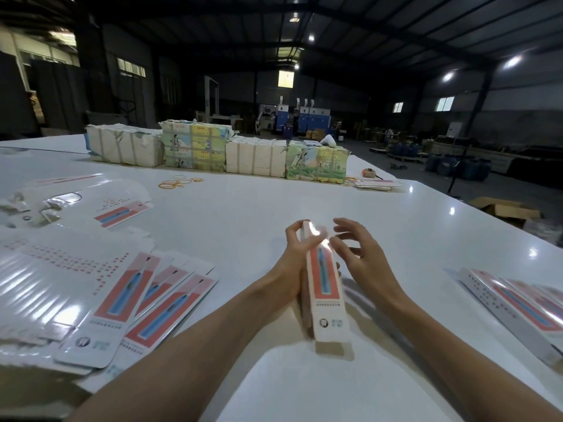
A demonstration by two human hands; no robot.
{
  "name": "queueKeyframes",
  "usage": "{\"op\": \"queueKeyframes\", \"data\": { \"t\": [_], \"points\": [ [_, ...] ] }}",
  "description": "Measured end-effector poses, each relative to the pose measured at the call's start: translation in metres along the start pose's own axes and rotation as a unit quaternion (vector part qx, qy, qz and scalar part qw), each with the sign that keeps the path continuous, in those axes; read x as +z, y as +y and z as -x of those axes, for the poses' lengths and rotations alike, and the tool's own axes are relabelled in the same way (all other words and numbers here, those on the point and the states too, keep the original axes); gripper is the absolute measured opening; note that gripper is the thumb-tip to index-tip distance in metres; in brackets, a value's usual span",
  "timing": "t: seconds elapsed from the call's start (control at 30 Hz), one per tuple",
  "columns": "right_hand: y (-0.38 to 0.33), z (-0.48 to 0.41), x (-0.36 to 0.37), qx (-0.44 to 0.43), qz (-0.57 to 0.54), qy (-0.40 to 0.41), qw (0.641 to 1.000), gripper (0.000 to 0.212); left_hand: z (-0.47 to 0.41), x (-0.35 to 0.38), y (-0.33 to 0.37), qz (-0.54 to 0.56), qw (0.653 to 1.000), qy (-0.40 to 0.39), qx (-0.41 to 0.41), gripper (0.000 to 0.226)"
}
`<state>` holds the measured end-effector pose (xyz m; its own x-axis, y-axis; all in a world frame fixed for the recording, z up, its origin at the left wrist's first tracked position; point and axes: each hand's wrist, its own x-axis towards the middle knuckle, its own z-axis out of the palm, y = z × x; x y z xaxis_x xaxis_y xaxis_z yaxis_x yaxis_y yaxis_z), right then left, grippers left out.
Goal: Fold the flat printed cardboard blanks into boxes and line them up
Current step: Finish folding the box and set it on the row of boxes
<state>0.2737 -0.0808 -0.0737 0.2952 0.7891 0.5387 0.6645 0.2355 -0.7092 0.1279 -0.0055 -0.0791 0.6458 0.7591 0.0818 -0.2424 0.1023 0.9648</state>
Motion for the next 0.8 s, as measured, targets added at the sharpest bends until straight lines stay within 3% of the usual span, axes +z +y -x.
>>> {"op": "queueKeyframes", "data": {
  "t": [0.13,0.23,0.33,0.4,0.5,0.6,0.67,0.77,0.8],
  "points": [
    [-0.004,0.008,0.007,-0.033,0.082,-0.051,0.995,0.042,0.0,0.003,0.005,0.132,0.991,0.02,0.008,0.04],
    [-0.01,0.015,0.011,-0.034,0.125,-0.097,0.987,0.059,0.001,0.004,0.004,0.103,0.995,0.006,-0.005,0.059],
    [-0.016,0.013,0.002,-0.035,0.141,-0.081,0.986,0.054,0.003,0.007,0.002,-0.013,1.0,-0.015,0.006,0.081],
    [-0.017,0.009,-0.015,-0.023,0.182,-0.063,0.981,0.053,0.006,0.007,0.002,-0.137,0.99,-0.031,0.035,0.082],
    [-0.01,0.01,-0.052,0.034,0.263,-0.055,0.963,0.049,0.009,0.0,-0.007,-0.419,0.9,-0.065,0.105,0.051],
    [0.008,0.024,-0.093,0.081,0.363,-0.055,0.926,0.028,0.011,-0.004,-0.015,-0.51,0.84,-0.122,0.138,0.021],
    [0.024,0.042,-0.118,0.123,0.431,-0.045,0.893,0.027,0.009,-0.004,-0.016,-0.514,0.835,-0.135,0.142,0.019],
    [0.048,0.068,-0.15,0.135,0.579,-0.048,0.803,0.041,0.005,-0.006,-0.018,-0.521,0.829,-0.133,0.152,0.019],
    [0.052,0.075,-0.158,0.135,0.593,-0.044,0.793,0.042,0.005,-0.006,-0.019,-0.522,0.828,-0.133,0.153,0.019]
  ]
}}
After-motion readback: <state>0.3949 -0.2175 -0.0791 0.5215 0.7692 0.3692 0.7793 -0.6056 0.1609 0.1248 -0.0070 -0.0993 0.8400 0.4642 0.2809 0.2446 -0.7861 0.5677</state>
